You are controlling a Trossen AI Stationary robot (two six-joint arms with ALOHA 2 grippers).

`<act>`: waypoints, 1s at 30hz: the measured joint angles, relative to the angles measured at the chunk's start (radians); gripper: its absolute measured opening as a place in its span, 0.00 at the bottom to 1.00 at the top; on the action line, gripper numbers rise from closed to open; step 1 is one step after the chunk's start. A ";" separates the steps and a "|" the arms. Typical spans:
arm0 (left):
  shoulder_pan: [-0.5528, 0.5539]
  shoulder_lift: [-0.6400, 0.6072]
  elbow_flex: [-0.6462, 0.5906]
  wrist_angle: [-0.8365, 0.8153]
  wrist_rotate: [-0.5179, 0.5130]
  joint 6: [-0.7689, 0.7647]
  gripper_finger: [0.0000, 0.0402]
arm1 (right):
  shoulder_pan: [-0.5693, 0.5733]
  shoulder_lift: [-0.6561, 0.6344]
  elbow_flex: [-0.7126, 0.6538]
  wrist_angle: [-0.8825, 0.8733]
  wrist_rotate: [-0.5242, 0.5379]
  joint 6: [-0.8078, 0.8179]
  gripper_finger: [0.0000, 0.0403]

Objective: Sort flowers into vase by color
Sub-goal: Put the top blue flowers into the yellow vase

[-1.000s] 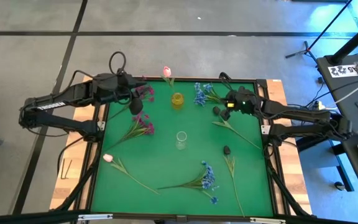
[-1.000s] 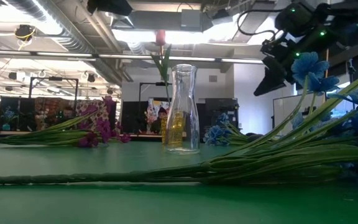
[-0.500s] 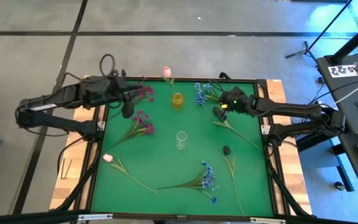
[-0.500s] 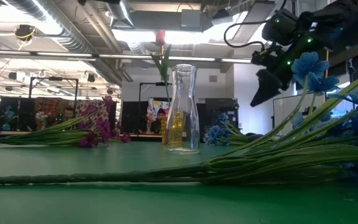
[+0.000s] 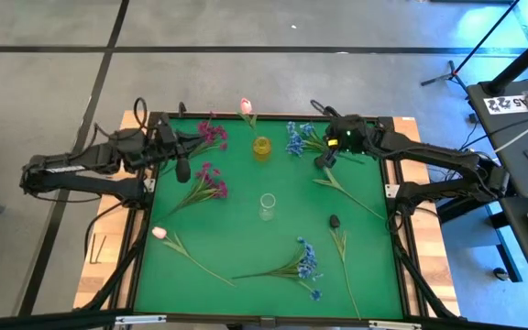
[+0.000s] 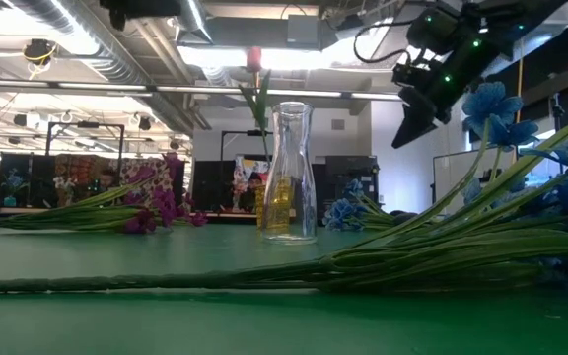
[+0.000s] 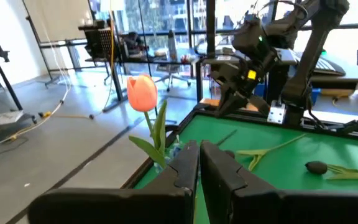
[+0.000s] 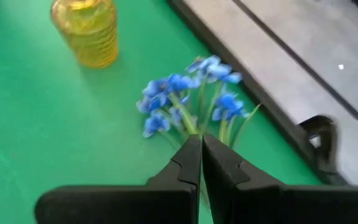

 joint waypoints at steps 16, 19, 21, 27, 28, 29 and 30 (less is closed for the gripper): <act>0.000 -0.029 -0.143 0.062 0.000 -0.081 0.01 | -0.104 0.250 0.076 -0.070 -0.211 -0.086 0.08; 0.000 -0.029 -0.144 0.062 0.000 -0.083 0.01 | -0.104 0.272 0.076 -0.089 -0.175 -0.090 0.15; 0.000 -0.029 -0.144 0.062 0.000 -0.091 0.01 | -0.104 0.274 0.076 -0.095 -0.138 -0.090 0.22; 0.000 -0.028 -0.144 0.062 0.000 -0.105 0.01 | -0.115 0.274 0.076 -0.096 -0.123 -0.091 0.38; 0.000 -0.027 -0.144 0.062 0.000 -0.107 0.01 | -0.117 0.274 0.076 -0.098 -0.133 -0.091 0.40; 0.000 -0.027 -0.144 0.062 0.000 -0.107 0.01 | -0.125 0.274 0.074 -0.098 -0.144 -0.089 0.41; 0.000 -0.027 -0.144 0.062 0.000 -0.108 0.02 | -0.133 0.274 0.072 -0.098 -0.159 -0.088 0.42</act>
